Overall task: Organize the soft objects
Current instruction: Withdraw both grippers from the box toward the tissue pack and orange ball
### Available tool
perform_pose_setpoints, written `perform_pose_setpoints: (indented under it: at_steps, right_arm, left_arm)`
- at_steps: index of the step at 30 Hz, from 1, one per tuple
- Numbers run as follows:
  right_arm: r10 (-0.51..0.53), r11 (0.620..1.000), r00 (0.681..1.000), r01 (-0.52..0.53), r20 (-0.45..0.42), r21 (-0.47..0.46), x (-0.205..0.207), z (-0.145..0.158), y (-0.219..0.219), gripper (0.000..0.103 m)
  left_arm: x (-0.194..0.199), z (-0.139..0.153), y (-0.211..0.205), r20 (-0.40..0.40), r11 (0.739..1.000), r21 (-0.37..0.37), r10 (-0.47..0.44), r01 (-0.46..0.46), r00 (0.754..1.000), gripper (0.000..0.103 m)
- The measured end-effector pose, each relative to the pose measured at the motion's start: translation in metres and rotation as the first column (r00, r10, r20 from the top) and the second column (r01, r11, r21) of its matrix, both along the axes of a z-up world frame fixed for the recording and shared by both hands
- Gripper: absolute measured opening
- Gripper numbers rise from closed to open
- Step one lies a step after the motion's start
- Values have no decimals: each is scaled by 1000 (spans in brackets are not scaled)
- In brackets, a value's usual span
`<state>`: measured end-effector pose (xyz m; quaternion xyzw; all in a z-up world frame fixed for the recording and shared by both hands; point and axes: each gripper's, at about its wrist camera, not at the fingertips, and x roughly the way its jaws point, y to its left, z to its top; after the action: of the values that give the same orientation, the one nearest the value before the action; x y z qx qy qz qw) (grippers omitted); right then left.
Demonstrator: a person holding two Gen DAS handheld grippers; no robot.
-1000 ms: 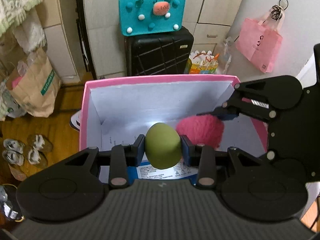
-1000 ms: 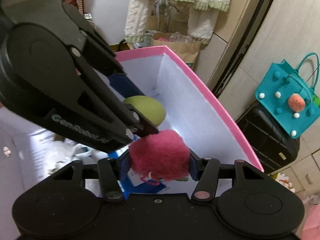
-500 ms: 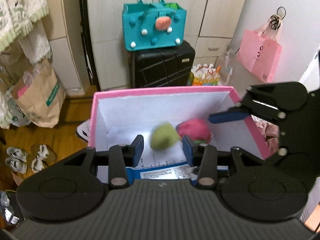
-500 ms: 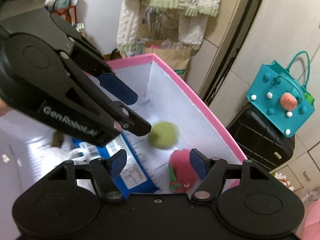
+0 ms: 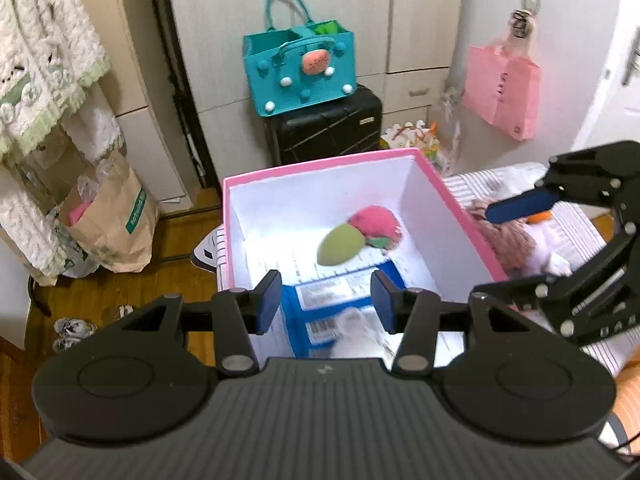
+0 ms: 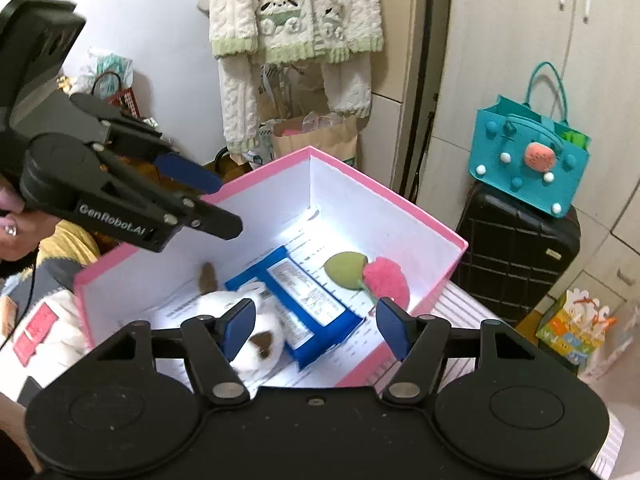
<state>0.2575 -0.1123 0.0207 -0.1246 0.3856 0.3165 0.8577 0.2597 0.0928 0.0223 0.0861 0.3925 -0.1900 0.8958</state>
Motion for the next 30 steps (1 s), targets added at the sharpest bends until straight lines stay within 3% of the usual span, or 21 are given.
perform_pose_setpoints:
  at_steps: [16, 30]
  right_arm:
    - [-50, 992, 998, 47, 23, 115, -81, 48, -31, 71]
    - [-62, 993, 997, 57, 41, 106, -137, 45, -43, 72]
  left_arm:
    - [-71, 29, -9, -7, 996, -15, -89, 89, 996, 52]
    - [-124, 30, -23, -14, 988, -2, -151, 151, 988, 56]
